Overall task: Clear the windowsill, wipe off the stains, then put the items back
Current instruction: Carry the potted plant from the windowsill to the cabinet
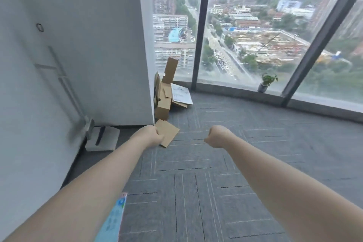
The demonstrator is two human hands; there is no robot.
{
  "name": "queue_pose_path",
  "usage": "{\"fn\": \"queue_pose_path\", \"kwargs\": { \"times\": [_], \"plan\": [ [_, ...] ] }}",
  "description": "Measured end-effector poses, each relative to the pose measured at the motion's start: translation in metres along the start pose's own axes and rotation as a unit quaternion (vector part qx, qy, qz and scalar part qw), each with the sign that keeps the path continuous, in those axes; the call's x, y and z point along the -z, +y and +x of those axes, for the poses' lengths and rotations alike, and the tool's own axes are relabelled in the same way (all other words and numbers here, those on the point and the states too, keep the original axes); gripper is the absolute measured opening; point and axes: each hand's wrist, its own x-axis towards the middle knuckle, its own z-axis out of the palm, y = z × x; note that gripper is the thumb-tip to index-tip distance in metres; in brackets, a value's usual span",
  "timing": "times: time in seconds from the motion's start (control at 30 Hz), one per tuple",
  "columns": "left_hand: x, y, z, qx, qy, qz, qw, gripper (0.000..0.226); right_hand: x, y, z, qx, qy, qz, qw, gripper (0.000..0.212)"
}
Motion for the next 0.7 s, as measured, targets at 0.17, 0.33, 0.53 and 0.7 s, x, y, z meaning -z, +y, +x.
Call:
{"fn": "queue_pose_path", "kwargs": {
  "times": [0.17, 0.33, 0.53, 0.7],
  "plan": [
    [0.018, 0.097, 0.119, -0.090, -0.036, 0.031, 0.995, 0.036, 0.061, 0.070, 0.073, -0.093, 0.037, 0.040, 0.994, 0.017],
    [0.024, 0.195, 0.201, -0.169, -0.060, 0.060, 0.982, 0.036, 0.107, 0.139, 0.120, -0.171, 0.053, 0.084, 0.980, 0.030],
    [-0.002, 0.299, 0.300, -0.228, -0.080, 0.094, 0.966, 0.035, 0.146, 0.221, 0.215, -0.213, 0.050, 0.090, 0.972, 0.036],
    [-0.007, 0.369, 0.395, -0.216, -0.095, 0.118, 0.965, 0.038, 0.192, 0.272, 0.332, -0.200, 0.050, 0.111, 0.972, 0.039]
  ]
}}
